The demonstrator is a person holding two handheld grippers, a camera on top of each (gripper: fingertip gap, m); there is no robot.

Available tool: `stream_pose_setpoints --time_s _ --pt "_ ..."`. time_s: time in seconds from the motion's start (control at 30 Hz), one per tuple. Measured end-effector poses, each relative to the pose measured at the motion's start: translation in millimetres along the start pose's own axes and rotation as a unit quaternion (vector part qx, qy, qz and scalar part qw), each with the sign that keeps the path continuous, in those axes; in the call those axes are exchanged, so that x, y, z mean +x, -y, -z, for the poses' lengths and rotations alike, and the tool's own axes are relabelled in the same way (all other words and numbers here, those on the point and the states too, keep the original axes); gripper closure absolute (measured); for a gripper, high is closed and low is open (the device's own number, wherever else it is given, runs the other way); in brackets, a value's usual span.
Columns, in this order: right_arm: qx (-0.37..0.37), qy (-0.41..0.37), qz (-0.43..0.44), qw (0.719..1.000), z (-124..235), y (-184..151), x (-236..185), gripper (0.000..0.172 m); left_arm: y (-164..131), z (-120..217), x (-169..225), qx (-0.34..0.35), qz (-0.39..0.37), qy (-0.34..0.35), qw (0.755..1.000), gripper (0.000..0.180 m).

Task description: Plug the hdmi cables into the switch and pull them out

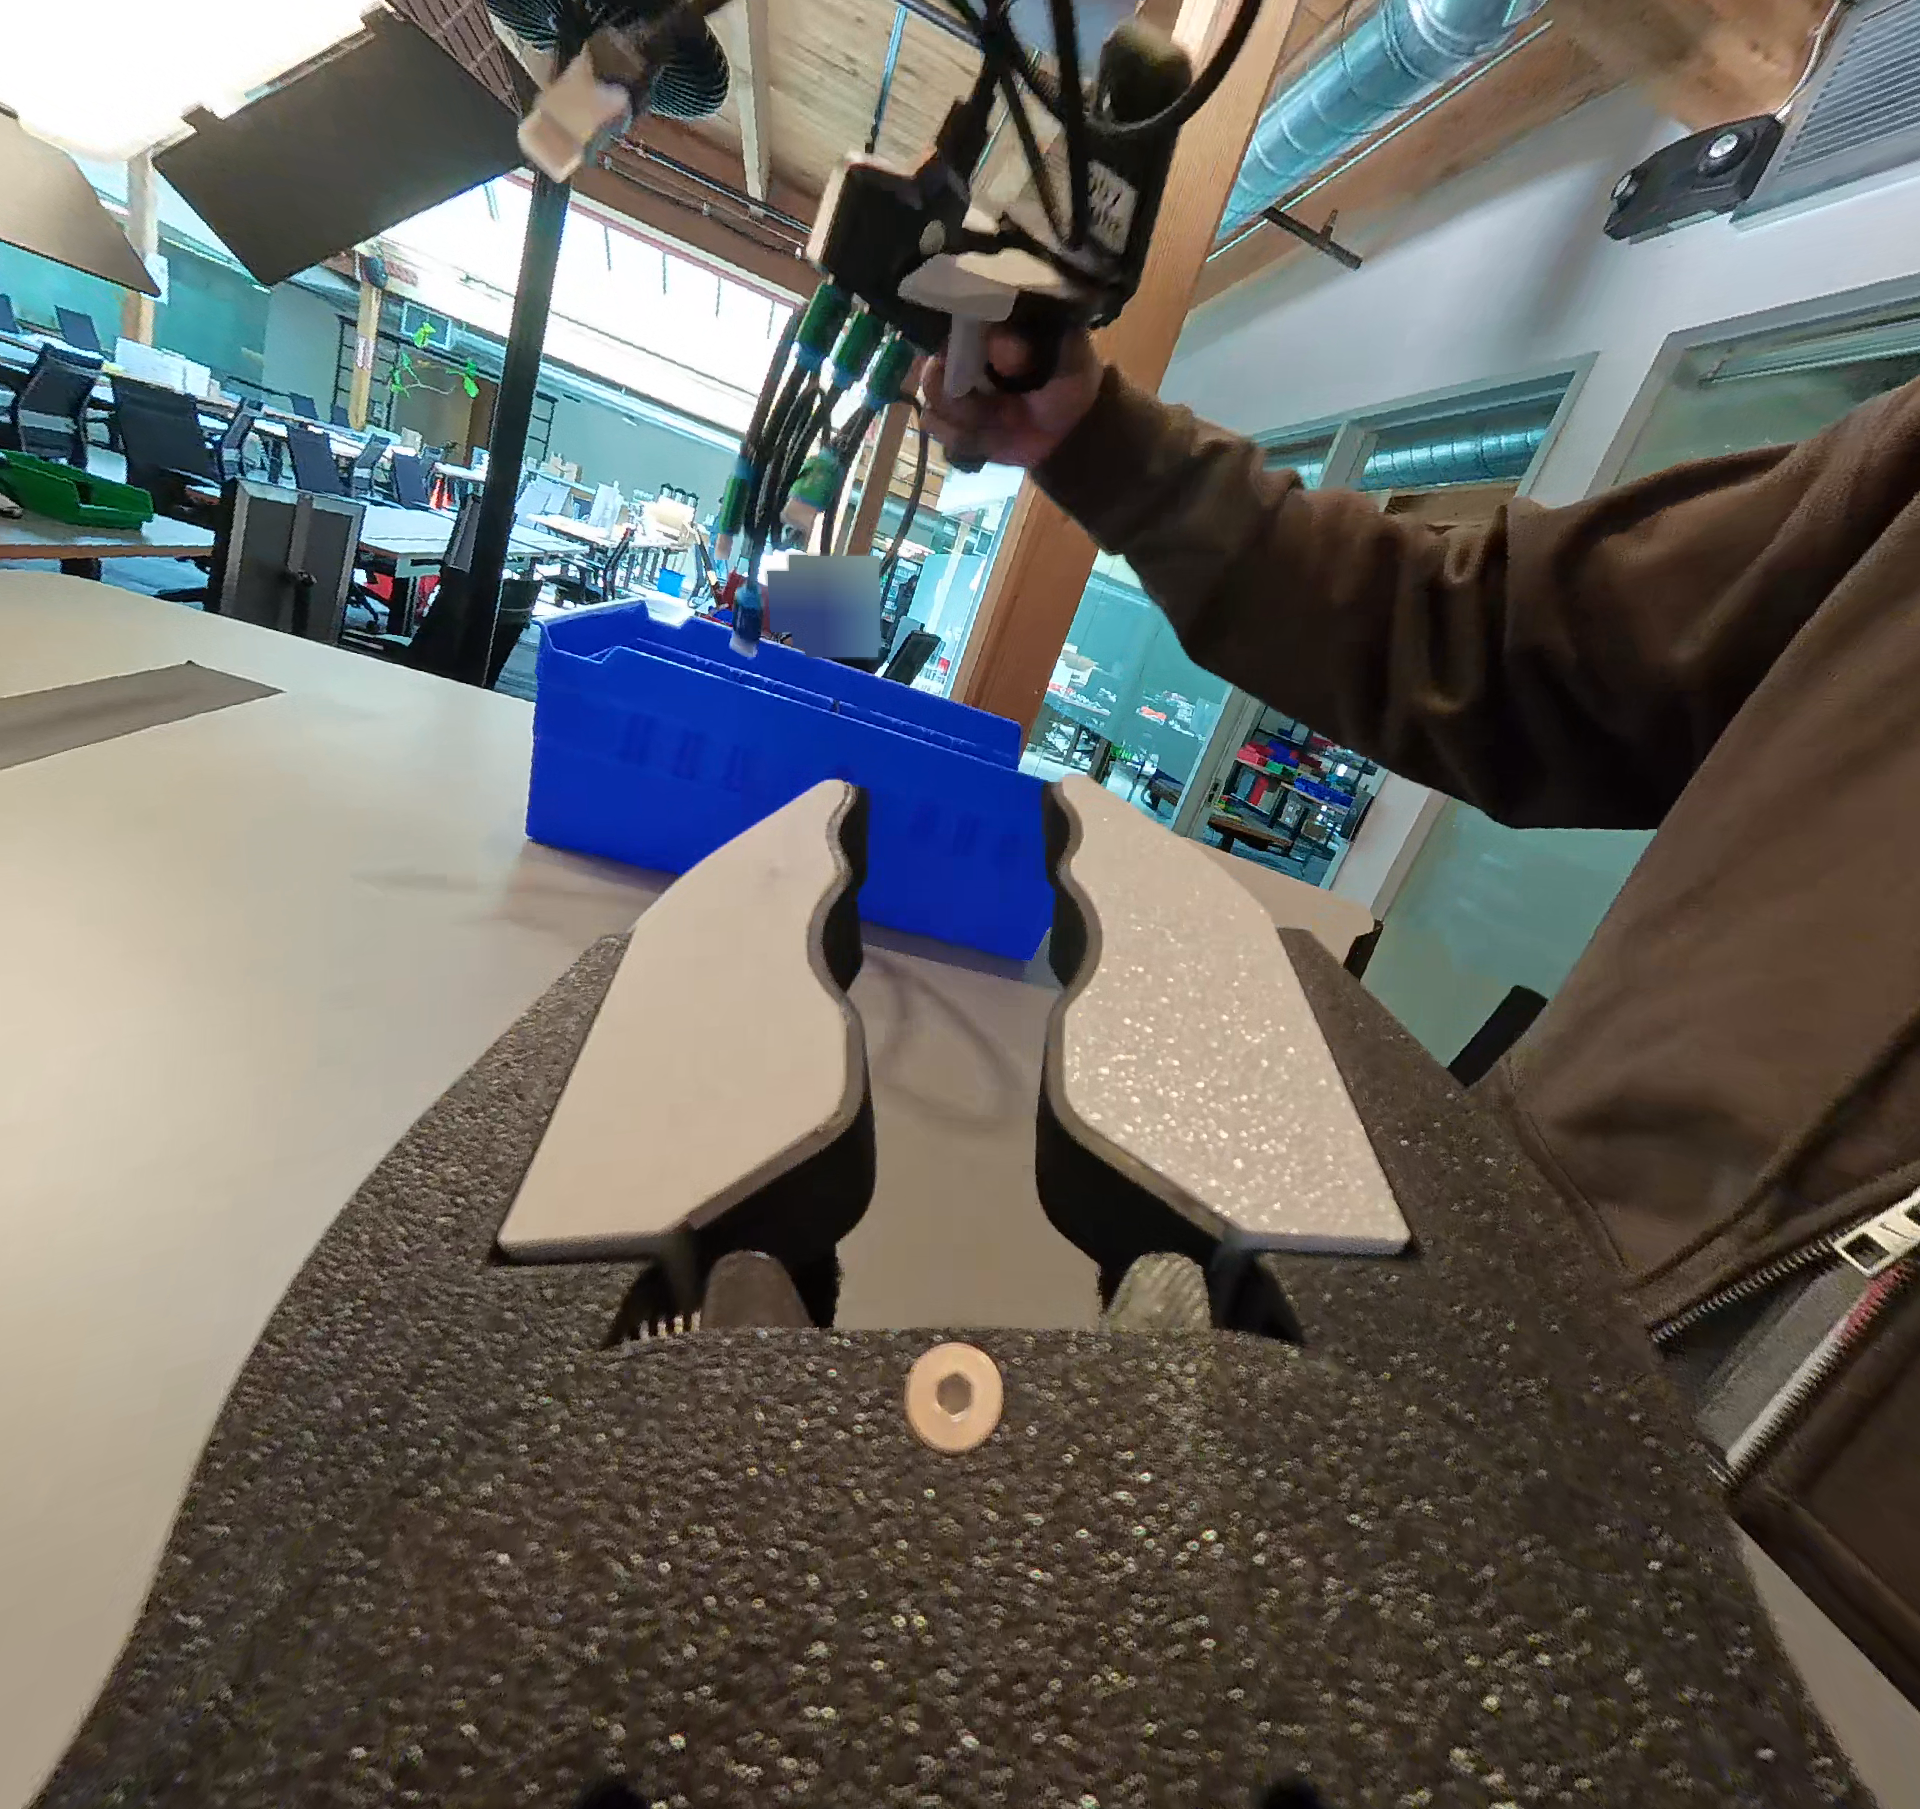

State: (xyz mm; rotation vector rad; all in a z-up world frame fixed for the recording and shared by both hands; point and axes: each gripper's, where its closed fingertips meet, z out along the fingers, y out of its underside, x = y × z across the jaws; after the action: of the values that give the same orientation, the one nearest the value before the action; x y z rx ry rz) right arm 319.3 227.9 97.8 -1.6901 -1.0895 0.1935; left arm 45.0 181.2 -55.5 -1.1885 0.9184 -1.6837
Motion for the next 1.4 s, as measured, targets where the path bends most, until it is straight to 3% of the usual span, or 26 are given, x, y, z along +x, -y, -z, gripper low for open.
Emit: stream_pose_setpoints --time_s 0.03,0.27,0.4,0.8,1.07,1.4 --pt "0.013 0.003 -0.014 1.000 -2 -11 4 0.150 2 1 0 0.006 -0.002 0.002 1.000 0.148" --pt "0.107 0.040 -0.104 0.988 -40 -76 2 0.150 17 20 -4 0.069 0.001 0.027 0.997 0.154" --pt "0.165 0.053 -0.139 0.975 -52 -79 1 0.150 18 21 -5 0.071 -0.002 0.034 0.997 0.154" --pt "0.156 0.043 -0.159 0.974 -38 -95 20 0.150 16 22 -5 0.061 -0.003 0.037 0.997 0.156" --pt "0.042 0.072 -0.086 0.993 -44 -124 -13 0.150 15 20 -5 0.054 0.002 0.032 0.998 0.156" --pt "-0.077 0.018 0.010 0.997 -35 -118 -22 0.150 14 18 -5 0.049 0.004 0.029 0.998 0.156"
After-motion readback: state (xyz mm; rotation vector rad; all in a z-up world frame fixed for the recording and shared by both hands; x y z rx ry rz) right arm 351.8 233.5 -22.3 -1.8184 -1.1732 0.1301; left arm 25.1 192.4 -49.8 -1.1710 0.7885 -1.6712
